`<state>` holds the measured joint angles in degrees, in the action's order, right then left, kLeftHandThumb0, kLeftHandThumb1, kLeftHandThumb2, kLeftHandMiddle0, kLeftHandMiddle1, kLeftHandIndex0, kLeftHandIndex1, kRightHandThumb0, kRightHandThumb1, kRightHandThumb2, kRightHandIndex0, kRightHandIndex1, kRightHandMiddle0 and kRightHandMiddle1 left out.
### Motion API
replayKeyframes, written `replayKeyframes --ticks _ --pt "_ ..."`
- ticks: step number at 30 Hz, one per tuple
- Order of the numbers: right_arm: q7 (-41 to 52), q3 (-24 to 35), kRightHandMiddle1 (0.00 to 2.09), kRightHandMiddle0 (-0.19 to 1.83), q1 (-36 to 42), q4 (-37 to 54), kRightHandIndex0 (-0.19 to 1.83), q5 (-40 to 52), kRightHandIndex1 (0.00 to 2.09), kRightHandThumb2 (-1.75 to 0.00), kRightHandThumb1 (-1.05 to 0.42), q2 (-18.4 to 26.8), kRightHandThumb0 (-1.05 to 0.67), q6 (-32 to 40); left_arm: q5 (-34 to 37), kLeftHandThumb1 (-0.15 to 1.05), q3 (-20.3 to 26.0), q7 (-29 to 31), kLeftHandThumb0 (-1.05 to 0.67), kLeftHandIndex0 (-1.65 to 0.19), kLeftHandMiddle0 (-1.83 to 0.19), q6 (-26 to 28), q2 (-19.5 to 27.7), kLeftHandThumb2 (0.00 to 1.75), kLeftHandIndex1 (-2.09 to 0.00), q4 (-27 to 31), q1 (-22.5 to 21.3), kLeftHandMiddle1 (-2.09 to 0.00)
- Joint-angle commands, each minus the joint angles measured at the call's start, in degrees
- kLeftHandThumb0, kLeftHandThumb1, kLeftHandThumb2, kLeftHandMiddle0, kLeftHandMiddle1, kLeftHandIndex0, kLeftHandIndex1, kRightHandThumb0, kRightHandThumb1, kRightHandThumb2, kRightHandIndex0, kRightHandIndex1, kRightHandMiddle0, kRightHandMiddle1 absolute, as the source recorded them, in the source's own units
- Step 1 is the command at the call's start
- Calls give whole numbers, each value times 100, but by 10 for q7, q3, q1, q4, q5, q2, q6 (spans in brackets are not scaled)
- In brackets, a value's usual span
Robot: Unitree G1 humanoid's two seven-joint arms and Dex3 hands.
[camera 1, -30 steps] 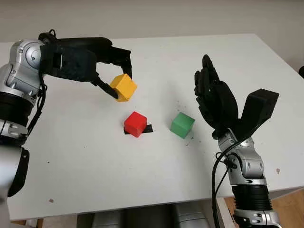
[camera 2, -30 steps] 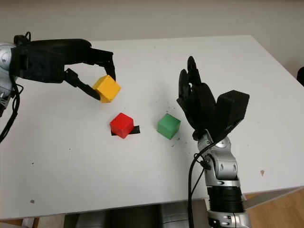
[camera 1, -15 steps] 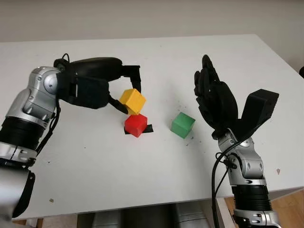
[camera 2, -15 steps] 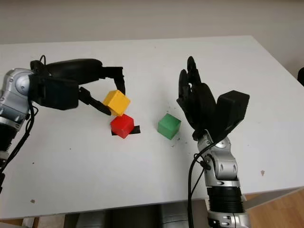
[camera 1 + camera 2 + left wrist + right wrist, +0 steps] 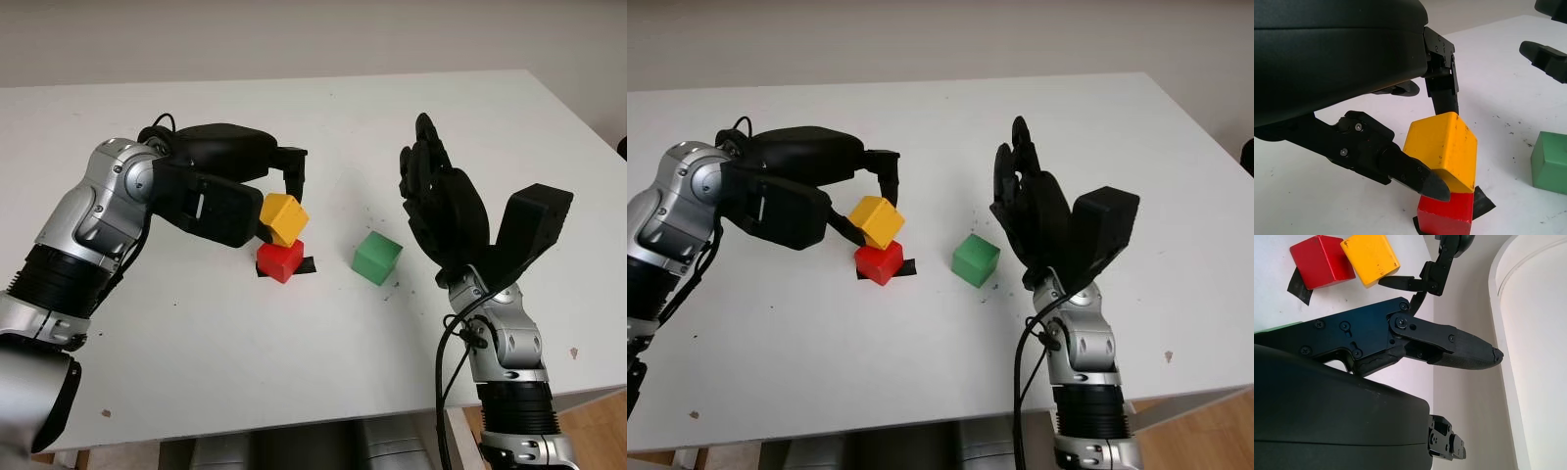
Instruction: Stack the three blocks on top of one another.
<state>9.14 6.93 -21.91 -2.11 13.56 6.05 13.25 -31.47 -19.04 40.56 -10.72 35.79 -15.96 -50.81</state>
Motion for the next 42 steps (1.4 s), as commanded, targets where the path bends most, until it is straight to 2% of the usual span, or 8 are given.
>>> replayKeyframes --ticks 1,8,19,27,39,42 --pt "-3 -1 0 -19 0 13 -19 -2 0 -66 -105 -1 -72 -3 -6 95 -5 3 -34 -36 -33 3 0 5 -152 3 -13 -6" --pt "-3 0 0 -19 2 11 -19 1 0 -67 -105 -2 -72 -3 -18 94 -9 9 -34 -39 -34 0 0 5 -149 -8 -20 -6" --pt "-3 -1 0 -19 1 9 -19 -1 0 -67 -105 -3 -72 -7 -28 95 -15 55 -35 -37 -35 1 5 5 -148 -4 -33 -6" --pt "-6 -1 0 -19 0 7 -19 -1 0 -67 -105 -5 -73 -7 -28 95 -17 85 -35 -36 -34 2 5 5 -159 -6 -45 -5" --pt "-11 1 0 -19 1 5 -19 0 0 -66 -105 -11 -71 -11 -4 96 -7 87 -37 -31 -33 20 -2 6 -163 -3 -49 -5" --pt "-10 0 0 -19 2 4 -19 -1 0 -66 -105 -12 -71 -15 0 96 -6 72 -38 -32 -35 9 -3 6 -162 -4 -48 -6"
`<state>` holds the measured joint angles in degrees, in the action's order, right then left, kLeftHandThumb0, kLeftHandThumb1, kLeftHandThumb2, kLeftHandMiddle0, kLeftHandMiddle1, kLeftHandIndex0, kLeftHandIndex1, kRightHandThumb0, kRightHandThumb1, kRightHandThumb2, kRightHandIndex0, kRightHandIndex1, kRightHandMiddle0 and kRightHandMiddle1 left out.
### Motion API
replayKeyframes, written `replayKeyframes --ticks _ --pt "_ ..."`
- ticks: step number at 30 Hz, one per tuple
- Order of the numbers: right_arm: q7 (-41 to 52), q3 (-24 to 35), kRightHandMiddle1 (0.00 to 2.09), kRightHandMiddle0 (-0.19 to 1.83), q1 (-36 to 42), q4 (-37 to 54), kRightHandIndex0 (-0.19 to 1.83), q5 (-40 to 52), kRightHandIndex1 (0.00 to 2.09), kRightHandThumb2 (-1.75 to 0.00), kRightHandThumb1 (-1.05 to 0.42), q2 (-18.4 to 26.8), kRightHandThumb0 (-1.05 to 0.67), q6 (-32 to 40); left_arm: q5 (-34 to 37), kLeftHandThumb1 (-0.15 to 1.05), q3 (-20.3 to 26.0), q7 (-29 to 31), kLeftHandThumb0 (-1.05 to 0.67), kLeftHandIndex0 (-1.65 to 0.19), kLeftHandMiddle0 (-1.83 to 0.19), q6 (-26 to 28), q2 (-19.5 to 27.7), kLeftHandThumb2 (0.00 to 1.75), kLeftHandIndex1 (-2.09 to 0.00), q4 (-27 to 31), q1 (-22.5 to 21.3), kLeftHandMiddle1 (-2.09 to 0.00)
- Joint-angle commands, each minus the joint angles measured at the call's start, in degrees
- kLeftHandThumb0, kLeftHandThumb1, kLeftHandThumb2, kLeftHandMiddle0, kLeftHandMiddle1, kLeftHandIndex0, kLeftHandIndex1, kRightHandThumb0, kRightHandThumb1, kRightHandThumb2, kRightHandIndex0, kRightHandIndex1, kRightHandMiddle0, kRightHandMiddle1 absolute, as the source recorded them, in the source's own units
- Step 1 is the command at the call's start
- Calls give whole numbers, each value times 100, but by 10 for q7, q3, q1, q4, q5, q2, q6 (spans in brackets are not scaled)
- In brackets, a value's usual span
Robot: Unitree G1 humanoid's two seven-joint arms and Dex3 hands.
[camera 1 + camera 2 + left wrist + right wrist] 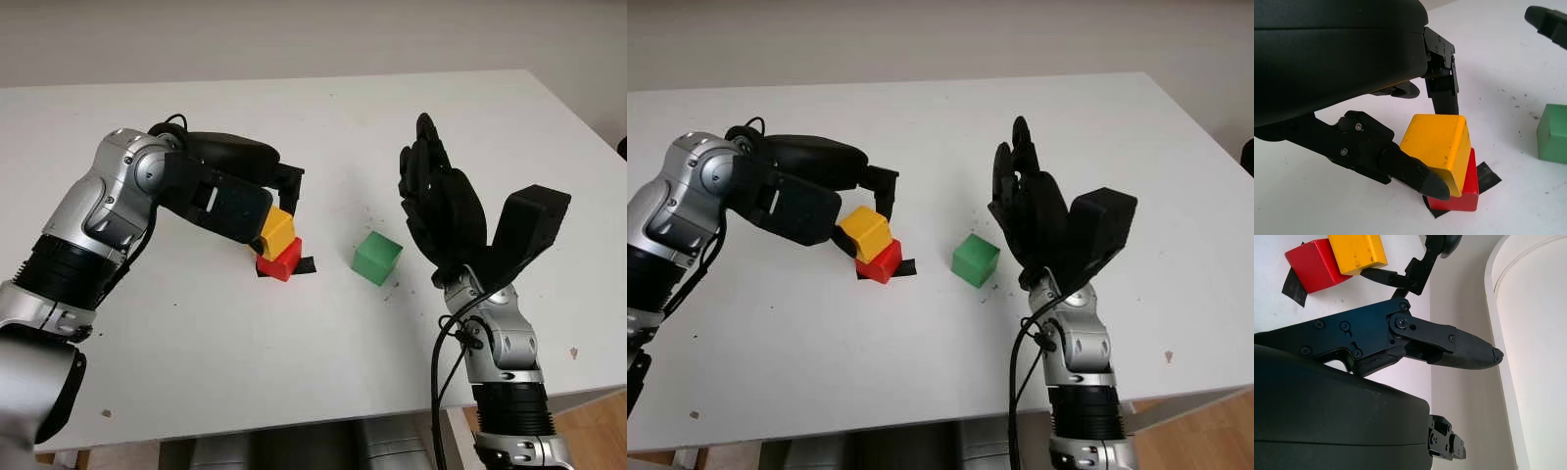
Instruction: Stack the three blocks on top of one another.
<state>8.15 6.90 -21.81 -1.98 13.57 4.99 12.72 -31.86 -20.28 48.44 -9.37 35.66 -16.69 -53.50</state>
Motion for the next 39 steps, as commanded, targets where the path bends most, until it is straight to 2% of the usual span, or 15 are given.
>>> replayKeyframes --ticks 1,14,23,39 --pt "-3 0 0 -19 2 3 -19 -2 0 -67 -105 -2 -70 -9 4 96 6 -13 -38 -32 -35 -9 -2 5 -162 2 -21 -6" --pt "-6 1 0 -19 3 2 -19 0 0 -66 -105 -8 -71 -10 -6 96 -2 -29 -34 -32 -36 -9 -7 5 -159 -1 -22 -6" --pt "-6 0 0 -19 4 0 -19 -4 0 -66 -105 -10 -71 -18 -19 95 -15 -11 -35 -37 -38 -16 -4 5 -156 -7 -27 -6" --pt "-8 -2 0 -19 2 -3 -19 -5 0 -67 -105 -12 -70 -23 -16 94 -15 32 -39 -40 -37 21 -12 5 -154 -2 -31 -5"
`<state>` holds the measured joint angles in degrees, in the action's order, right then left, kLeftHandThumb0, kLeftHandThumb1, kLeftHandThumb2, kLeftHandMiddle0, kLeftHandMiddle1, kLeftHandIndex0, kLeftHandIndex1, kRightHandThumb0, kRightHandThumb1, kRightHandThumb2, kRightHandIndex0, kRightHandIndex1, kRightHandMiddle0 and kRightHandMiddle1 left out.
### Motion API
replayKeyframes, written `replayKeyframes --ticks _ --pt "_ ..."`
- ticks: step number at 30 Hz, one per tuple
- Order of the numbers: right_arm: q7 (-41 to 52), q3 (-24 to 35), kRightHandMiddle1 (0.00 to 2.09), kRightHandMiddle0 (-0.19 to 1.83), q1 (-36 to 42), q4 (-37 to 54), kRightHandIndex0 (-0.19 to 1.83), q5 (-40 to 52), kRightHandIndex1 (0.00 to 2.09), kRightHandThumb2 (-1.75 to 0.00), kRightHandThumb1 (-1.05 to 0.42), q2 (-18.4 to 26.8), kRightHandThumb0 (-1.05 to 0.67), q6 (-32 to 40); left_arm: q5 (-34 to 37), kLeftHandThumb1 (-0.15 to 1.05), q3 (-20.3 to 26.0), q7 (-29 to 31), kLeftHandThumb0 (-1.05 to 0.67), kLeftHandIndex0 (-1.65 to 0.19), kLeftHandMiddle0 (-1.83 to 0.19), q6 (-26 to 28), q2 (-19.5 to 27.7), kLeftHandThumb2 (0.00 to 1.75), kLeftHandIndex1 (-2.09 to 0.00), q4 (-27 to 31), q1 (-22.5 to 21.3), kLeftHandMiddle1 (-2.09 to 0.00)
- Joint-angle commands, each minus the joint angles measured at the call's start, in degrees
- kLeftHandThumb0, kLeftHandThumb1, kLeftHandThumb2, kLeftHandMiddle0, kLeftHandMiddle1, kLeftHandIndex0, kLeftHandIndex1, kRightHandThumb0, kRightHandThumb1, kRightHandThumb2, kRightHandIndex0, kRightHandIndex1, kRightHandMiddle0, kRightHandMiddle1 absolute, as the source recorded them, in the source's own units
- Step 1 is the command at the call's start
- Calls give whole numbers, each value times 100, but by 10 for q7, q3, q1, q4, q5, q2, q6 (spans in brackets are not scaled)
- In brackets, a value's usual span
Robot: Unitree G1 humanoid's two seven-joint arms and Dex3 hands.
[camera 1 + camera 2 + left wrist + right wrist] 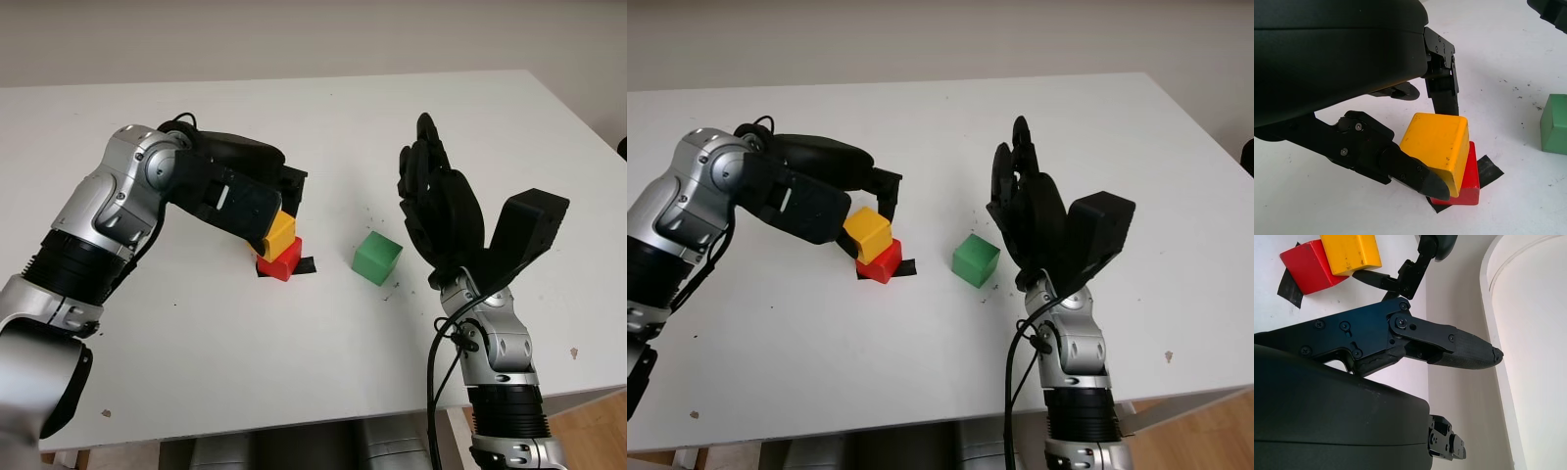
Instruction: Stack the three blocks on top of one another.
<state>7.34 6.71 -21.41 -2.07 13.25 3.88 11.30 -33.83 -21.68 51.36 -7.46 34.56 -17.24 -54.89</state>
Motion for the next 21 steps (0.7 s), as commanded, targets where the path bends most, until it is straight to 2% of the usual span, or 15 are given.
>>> replayKeyframes --ticks 1,14,21 --pt "1 -1 0 -19 -2 -3 -19 -2 0 -67 -105 -1 -70 -10 5 94 -1 3 -38 -40 -37 3 -2 5 -154 2 -17 -5" --pt "5 -1 0 -19 -2 -6 -19 2 0 -67 -105 -1 -71 -12 10 95 3 -6 -37 -36 -36 5 -4 5 -154 5 -15 -5" --pt "7 -2 0 -19 -4 -10 -19 1 0 -67 -105 0 -71 -16 19 96 5 -24 -36 -31 -33 -1 -6 6 -164 0 -15 -4"
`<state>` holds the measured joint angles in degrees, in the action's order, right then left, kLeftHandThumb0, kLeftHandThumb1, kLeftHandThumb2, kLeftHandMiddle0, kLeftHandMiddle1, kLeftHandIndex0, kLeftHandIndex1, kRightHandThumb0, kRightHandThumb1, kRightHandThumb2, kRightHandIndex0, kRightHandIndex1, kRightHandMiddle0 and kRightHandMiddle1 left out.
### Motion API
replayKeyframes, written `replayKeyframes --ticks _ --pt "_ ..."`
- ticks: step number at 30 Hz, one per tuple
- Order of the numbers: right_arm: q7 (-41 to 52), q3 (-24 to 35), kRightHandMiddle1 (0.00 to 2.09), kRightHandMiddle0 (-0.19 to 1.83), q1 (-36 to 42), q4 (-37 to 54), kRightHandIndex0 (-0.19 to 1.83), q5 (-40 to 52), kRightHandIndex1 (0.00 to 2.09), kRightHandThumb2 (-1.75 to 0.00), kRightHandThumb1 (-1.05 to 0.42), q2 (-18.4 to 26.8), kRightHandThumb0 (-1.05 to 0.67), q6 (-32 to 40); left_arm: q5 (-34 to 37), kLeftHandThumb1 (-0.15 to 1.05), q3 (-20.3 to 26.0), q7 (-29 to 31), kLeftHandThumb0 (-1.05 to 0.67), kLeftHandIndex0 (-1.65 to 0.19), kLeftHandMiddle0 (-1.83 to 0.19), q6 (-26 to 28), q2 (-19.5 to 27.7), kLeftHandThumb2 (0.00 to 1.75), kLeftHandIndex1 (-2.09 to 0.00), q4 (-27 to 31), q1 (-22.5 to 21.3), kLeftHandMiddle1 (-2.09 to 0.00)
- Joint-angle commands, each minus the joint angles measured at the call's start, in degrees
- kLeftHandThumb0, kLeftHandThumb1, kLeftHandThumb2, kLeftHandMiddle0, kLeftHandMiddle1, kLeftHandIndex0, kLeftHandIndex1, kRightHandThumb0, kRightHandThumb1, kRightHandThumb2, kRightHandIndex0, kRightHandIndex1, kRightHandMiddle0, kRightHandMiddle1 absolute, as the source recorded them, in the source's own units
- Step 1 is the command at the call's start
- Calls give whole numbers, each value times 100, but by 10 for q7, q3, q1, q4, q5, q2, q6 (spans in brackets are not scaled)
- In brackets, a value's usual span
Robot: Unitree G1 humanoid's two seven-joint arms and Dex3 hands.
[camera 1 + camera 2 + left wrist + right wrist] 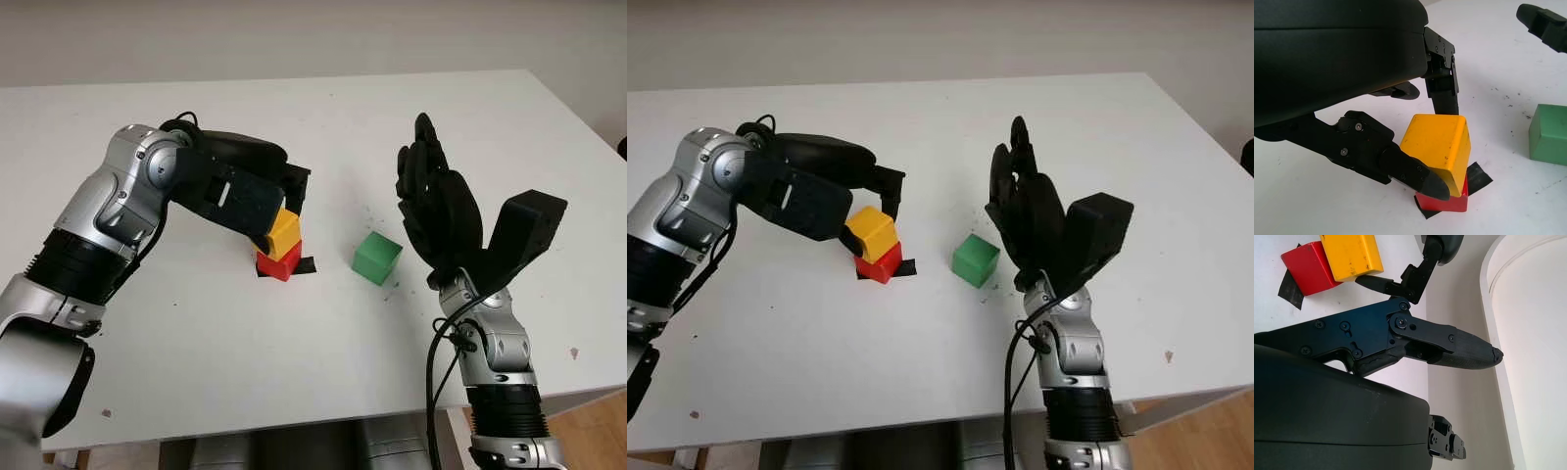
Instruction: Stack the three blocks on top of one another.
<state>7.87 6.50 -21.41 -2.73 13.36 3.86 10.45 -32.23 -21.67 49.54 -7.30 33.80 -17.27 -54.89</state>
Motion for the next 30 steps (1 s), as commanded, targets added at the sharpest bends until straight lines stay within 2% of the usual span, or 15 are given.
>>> replayKeyframes --ticks 1,13,30 --pt "1 1 0 -19 -4 -4 -19 0 0 -67 -105 -1 -71 -8 3 96 6 -10 -36 -32 -34 -4 1 5 -165 1 -13 -5" --pt "-4 1 0 -19 -6 -2 -19 0 0 -66 -105 -3 -71 -6 5 95 1 -18 -38 -32 -38 -7 1 5 -169 1 -5 -7" --pt "-9 1 0 -19 -5 4 -19 -2 0 -67 -105 -4 -70 -5 -1 94 -4 -8 -38 -36 -38 -13 3 6 -161 3 -2 -6"
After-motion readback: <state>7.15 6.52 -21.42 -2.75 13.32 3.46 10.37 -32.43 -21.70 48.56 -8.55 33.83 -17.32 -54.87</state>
